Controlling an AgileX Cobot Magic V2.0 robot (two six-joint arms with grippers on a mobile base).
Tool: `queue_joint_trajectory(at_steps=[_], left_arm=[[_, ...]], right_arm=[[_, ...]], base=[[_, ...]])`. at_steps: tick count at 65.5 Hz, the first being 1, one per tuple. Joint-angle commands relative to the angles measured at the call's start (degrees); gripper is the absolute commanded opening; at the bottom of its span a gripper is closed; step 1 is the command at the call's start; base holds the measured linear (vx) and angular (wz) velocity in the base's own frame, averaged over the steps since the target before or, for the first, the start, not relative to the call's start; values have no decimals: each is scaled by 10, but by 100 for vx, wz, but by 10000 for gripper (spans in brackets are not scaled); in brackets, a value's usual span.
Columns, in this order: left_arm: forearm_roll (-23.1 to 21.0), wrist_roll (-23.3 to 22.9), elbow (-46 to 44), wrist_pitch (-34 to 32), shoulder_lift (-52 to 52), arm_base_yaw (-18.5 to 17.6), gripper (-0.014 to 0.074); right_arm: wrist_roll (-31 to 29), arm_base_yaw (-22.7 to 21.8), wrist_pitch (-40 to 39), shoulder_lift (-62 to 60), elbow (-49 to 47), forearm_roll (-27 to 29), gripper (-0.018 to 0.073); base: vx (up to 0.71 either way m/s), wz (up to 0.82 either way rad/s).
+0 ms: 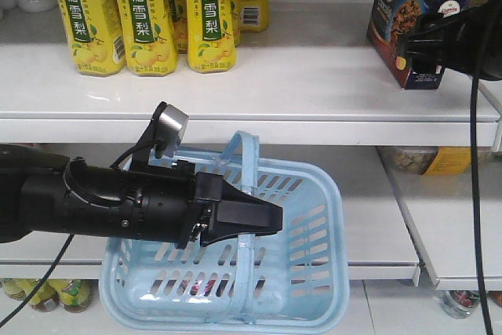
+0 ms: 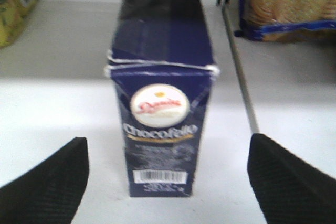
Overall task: Left arm holds basket, right arm returns cookies
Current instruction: 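Open the right gripper and withdraw it from the standing cookie box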
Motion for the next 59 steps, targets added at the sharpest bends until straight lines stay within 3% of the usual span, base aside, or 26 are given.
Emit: queue_joint_trajectory(at_steps=[1,20,59], left_arm=[[-79,14,-22,4,-24,2,-3],[-79,14,-22,4,-24,2,-3],[-79,14,-22,4,-24,2,-3]], right_arm=[[-10,0,-12,-28,-16,-14,580],[-17,1,-2,-109,27,-13,580],[-18,1,-19,-495,324,-8,580]], base=[[0,0],[0,0],[0,0]])
